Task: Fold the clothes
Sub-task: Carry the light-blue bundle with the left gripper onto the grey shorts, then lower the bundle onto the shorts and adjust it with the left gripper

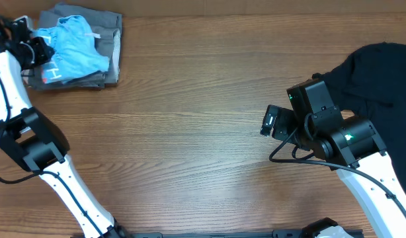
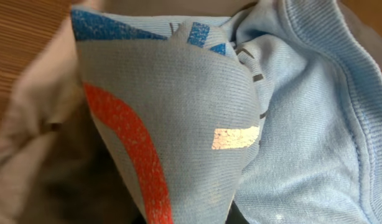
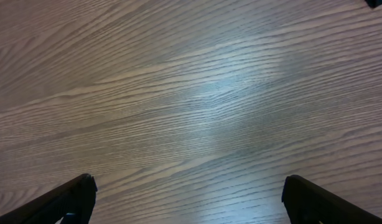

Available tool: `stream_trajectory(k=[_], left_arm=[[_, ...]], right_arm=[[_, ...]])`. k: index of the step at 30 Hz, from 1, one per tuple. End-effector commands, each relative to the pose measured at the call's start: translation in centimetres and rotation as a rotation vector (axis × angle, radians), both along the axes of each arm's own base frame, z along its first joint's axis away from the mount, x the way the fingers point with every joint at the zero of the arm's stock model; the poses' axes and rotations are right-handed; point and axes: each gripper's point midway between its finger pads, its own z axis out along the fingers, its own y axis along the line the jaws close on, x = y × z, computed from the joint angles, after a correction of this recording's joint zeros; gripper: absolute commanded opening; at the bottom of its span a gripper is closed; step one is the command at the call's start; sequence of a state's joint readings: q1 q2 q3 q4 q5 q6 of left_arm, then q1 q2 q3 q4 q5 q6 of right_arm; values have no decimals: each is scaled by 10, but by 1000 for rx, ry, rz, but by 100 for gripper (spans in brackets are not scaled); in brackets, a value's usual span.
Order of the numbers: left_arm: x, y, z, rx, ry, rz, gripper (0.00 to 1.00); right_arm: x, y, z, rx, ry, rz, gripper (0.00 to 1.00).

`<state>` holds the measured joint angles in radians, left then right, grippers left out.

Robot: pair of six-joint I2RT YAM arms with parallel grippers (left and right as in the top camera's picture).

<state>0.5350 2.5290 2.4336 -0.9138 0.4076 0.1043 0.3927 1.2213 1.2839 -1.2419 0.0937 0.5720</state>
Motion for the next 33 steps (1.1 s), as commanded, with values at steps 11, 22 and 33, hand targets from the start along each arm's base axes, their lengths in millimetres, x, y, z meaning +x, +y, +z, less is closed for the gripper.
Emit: stream_trajectory(k=[11,22,33], left_arm=[[10,25,28,29,-89,89,100],[7,8,85,-70,-176,122,100],[18,-38,137,-138,-239,144,9]], right_arm=[[3,-1,3,-4,-14,-8,100],[3,-1,3,-3,-13,-8,100],[3,-1,3,-4,-14,-8,100]])
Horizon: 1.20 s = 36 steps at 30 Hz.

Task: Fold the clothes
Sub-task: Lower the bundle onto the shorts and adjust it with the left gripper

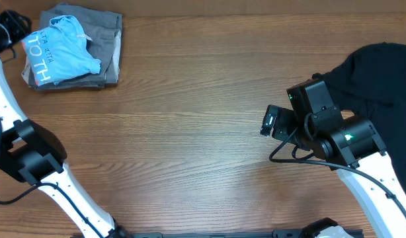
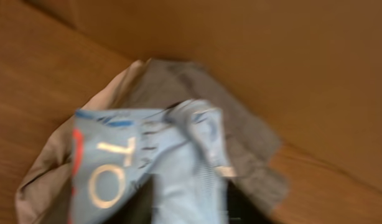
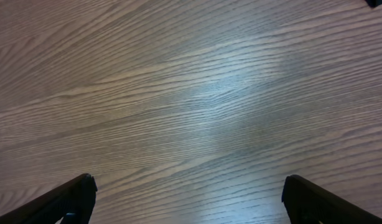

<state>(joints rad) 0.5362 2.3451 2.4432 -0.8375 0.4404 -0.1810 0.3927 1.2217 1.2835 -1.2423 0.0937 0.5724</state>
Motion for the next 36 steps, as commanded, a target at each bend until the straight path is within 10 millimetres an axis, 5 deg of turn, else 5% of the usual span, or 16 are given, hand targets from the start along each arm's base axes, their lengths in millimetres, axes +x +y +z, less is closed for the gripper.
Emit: stream_trajectory(k=[1,5,10,14,21,26,36], left_arm=[[17,-43,6,-38,-7,-45,4],[29,-54,-15,76,73,30,4],[28,-45,-50,260,217,238,4],[26,-38,-48,252,214,324,4],[-6,0,-52,289,288,542,4],[-2,5,-55,305,282,522,4],[40,-25,-127,297,299,349,4]], right_arm=[[3,-1,3,-3,-15,-8,100],[3,-1,3,-3,-15,-8,100],[3,-1,3,-3,-15,-8,100],[3,-1,3,-3,-15,-8,100],[3,-1,3,-3,-15,-8,100],[3,-1,3,-3,-15,-8,100],[3,-1,3,-3,-15,-8,100]])
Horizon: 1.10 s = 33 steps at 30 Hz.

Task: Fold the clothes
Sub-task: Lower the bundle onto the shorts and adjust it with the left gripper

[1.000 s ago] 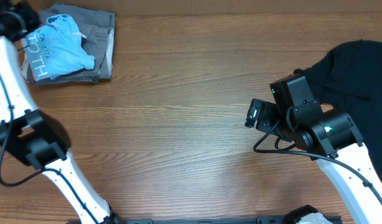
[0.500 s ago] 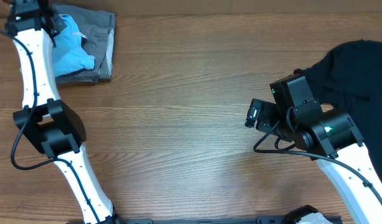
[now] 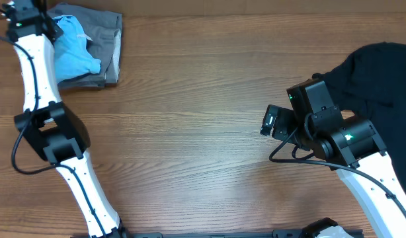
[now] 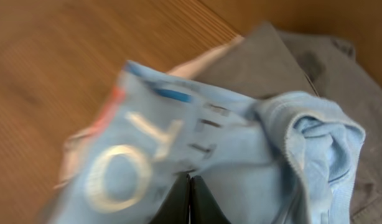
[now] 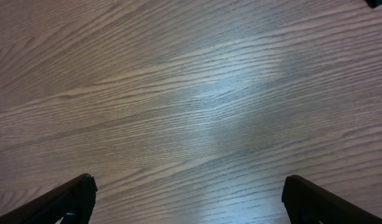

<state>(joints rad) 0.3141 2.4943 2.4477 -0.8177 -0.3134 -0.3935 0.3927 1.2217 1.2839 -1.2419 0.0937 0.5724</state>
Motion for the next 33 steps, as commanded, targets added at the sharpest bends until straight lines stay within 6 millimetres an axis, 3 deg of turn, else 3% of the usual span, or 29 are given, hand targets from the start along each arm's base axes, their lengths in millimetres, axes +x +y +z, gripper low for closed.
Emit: stream_trajectory(k=[1,8,11,16,22,33], left_arm=[[25,-27,-41,-27,29,-137,4],[50,-76,-77,2,75,-321,4],[51,-90,-79,43,110,-355,5],[44,-76,-39,204,130,-249,6],[41,-68,9,239,59,-214,6],[49,-59,27,253,-37,-145,6]], right_arm=[[3,-1,3,-4,-14,-8,100],[3,-1,3,-4,-14,-8,100],[3,-1,3,-4,-14,-8,100],[3,-1,3,-4,-14,-8,100],[3,-1,3,-4,-14,-8,100],[3,-1,3,-3,-14,-8,100]])
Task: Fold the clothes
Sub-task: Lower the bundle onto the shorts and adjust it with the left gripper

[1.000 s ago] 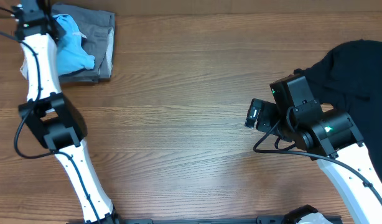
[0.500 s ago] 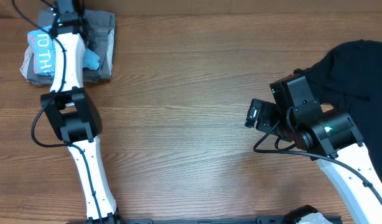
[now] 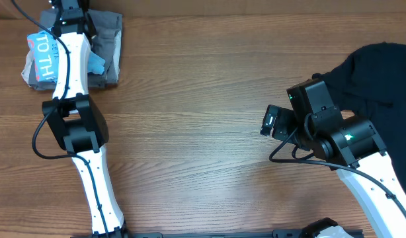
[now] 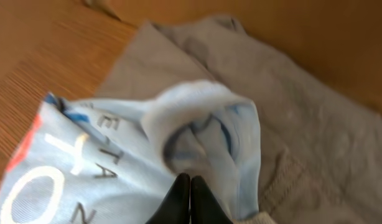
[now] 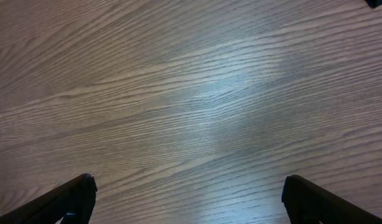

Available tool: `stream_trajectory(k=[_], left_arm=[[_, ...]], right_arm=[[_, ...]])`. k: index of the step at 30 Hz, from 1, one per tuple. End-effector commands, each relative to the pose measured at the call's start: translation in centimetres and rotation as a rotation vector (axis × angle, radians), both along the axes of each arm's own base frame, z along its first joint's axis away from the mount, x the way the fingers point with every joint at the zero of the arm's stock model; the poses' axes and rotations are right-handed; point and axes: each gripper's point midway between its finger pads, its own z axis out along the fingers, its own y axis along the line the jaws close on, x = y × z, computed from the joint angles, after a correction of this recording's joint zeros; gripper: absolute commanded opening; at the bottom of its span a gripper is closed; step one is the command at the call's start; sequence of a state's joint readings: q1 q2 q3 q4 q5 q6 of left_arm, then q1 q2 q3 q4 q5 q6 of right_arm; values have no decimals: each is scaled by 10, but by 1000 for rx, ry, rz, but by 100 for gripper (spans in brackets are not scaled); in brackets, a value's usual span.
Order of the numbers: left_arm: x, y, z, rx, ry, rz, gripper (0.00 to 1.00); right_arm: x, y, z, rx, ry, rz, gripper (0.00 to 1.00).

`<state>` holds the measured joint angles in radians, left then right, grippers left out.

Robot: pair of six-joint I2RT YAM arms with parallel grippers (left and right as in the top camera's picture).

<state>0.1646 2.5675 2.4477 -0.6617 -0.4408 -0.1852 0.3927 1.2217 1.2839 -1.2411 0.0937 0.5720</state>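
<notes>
A light blue garment point(image 3: 43, 56) with white lettering lies crumpled on a folded grey garment point(image 3: 107, 39) at the table's far left corner. In the left wrist view the blue garment point(image 4: 85, 168) has a rolled, bunched edge and the grey garment point(image 4: 290, 124) spreads behind it. My left gripper point(image 4: 190, 183) is shut, its tips on the blue cloth, with no cloth visible between them. A black garment point(image 3: 381, 73) lies heaped at the right edge. My right gripper point(image 3: 268, 122) hovers open over bare wood, its fingertips point(image 5: 73, 196) wide apart.
The wooden table point(image 3: 203, 86) stretches between the two piles. My left arm point(image 3: 74, 125) reaches from the front edge to the far left corner. A white object point(image 3: 332, 231) shows at the bottom edge.
My left gripper has moved right, from the pile's far left corner to its back middle. The blue garment's lettered part now lies spread to the left. The right arm has not moved.
My left gripper was first close against the blue garment at the pile's left side. Then it was back off the pile to the left, with the lettering showing. Then it was shut over the blue cloth, and now further right. The right gripper stayed open throughout.
</notes>
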Motion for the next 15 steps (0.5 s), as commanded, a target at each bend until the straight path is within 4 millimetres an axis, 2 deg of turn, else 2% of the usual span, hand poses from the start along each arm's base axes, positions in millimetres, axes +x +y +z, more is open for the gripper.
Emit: stream_trajectory(k=[1,7,10,15], left_arm=[[2,8,45,30,-108,48,7],[4,13,48,36,-130,51,4],[0,25,42,29,-118,77,4],[-20,55,30,-37,-112,179,4]], right_arm=[[3,-1,3,-3,-13,-8,100],[3,-2,3,-4,-13,-8,100],[3,-1,3,-4,-14,-8,100],[3,-1,3,-4,-13,-8,100]])
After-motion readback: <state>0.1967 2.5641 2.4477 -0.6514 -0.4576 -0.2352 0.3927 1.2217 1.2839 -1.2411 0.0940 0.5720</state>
